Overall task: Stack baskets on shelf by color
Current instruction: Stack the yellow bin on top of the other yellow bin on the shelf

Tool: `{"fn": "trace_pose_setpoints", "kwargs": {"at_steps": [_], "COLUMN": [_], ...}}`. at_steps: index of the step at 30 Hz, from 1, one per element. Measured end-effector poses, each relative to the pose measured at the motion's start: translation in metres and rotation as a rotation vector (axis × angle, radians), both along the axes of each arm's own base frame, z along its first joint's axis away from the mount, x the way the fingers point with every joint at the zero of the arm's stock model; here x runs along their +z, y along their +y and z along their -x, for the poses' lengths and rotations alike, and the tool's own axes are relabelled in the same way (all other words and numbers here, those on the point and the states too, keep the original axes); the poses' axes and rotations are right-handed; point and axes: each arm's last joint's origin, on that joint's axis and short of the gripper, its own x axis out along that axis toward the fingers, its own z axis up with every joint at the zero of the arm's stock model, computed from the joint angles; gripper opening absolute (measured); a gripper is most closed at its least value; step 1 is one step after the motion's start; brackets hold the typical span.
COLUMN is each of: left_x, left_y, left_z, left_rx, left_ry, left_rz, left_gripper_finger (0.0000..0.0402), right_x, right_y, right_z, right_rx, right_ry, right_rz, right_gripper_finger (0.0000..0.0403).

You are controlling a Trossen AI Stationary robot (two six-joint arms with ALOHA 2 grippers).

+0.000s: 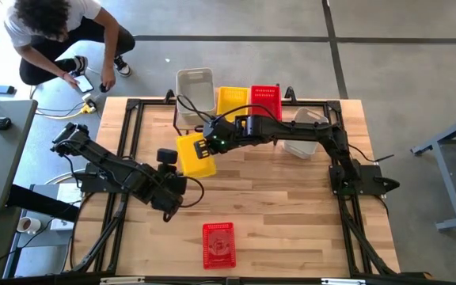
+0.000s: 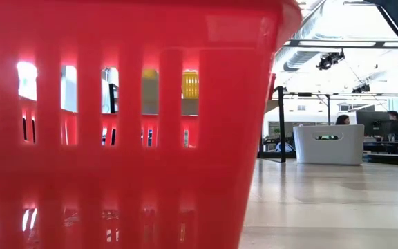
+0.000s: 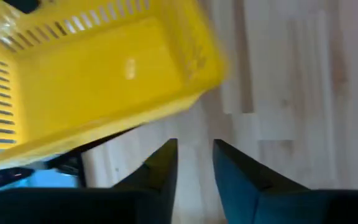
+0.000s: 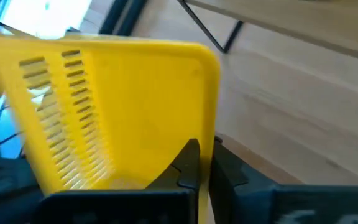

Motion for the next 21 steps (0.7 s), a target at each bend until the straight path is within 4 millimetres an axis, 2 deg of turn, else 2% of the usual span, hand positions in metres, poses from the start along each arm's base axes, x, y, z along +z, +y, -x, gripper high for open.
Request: {"fn": "trace_pose_setpoints", "kwargs": {"at_steps": [10,15,21], "left_x": [-0.001,0.002,0.015], "left_y": [-0.001,0.002,0.007], "left_z": [0.000,0.006,0.018], "left_rx": [0.047,0.057,0.057], "left_ry": [0.014,0.027,-0.026], "left_rz": [0.101,0.094,0.096], "left_gripper_finger": [0.0185,0.0191,0.0180], "right_x": [-0.005,0.001,0.029], "right_y": [-0.003,-0.001,0.002], "right_z": [0.007,0.017,0.035], "right_rx": [0.016,0.046,0.072], "right_ry": [0.093,0.131,0.081], "right_rz": [0.023,-0.001,-0.012], "right_gripper_finger": [0.0001,0.0000,0.0000]}}
